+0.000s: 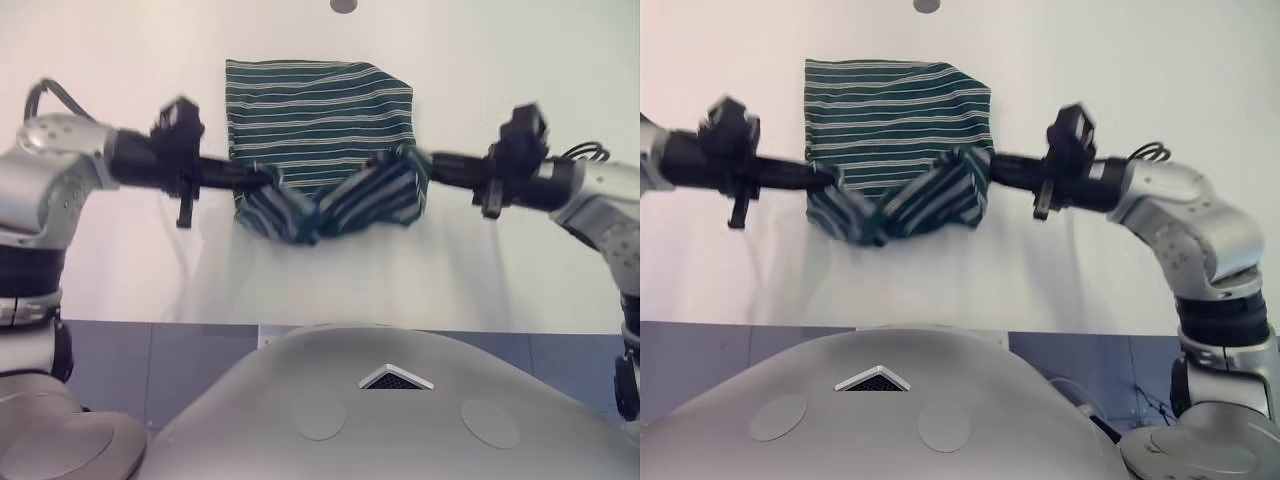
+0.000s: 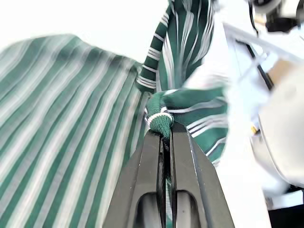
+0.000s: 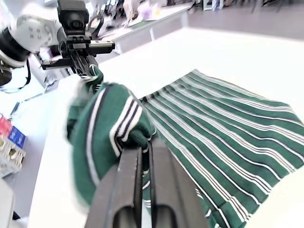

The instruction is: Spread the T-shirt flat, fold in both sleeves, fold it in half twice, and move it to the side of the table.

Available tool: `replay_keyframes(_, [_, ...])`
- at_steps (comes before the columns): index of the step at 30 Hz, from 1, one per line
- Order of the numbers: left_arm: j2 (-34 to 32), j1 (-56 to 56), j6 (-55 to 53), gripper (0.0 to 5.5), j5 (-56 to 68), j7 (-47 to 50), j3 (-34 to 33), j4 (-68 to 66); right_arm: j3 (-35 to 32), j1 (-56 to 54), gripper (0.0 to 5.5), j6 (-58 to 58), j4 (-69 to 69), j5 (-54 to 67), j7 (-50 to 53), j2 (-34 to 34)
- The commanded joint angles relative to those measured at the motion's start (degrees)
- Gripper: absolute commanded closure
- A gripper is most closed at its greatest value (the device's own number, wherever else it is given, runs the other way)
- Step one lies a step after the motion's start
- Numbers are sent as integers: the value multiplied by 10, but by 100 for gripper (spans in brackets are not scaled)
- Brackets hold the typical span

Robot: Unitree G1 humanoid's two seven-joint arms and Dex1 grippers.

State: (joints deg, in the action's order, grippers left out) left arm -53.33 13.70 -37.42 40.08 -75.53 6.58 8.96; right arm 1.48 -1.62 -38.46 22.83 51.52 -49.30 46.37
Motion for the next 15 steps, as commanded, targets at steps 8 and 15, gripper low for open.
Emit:
replay_keyframes(8, [205,244,93,548,-131,273,-21,-453,-2,-327,550,77,-503,-140,157,-202])
replay_keyframes(15, [266,332,195,548,-193,333,-12,-642,15,-443,550,193,-738,-245,149,-254])
